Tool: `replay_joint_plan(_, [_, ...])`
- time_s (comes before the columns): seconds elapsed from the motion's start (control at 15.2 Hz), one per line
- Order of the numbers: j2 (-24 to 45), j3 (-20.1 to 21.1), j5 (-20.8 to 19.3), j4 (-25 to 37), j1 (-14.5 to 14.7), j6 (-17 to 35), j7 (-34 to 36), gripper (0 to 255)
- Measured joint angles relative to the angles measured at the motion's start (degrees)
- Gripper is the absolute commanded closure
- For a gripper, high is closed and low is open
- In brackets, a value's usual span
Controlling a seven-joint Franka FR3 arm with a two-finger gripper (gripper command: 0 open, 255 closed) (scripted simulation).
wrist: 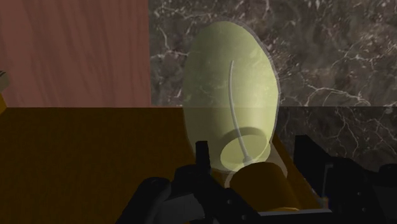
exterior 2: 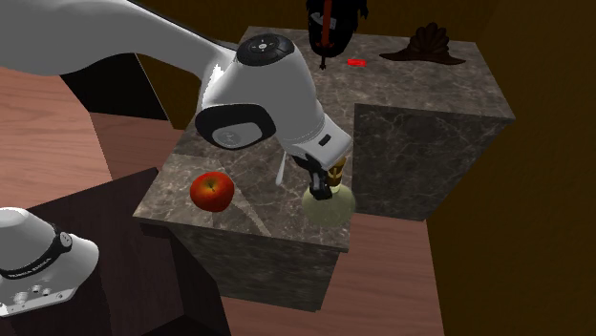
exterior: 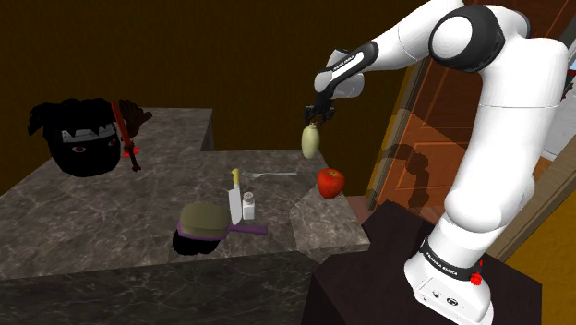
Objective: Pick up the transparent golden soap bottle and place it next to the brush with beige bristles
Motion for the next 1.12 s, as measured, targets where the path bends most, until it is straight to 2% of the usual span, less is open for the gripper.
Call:
replay_joint_plan(0.59, [0.0, 0.0, 0.0, 0.0, 0.0, 0.0, 0.0, 255])
replay_joint_plan(1.12, [-2.6, -0.3, -0.8, 2.3, 0.1, -4.8, 0.6, 255])
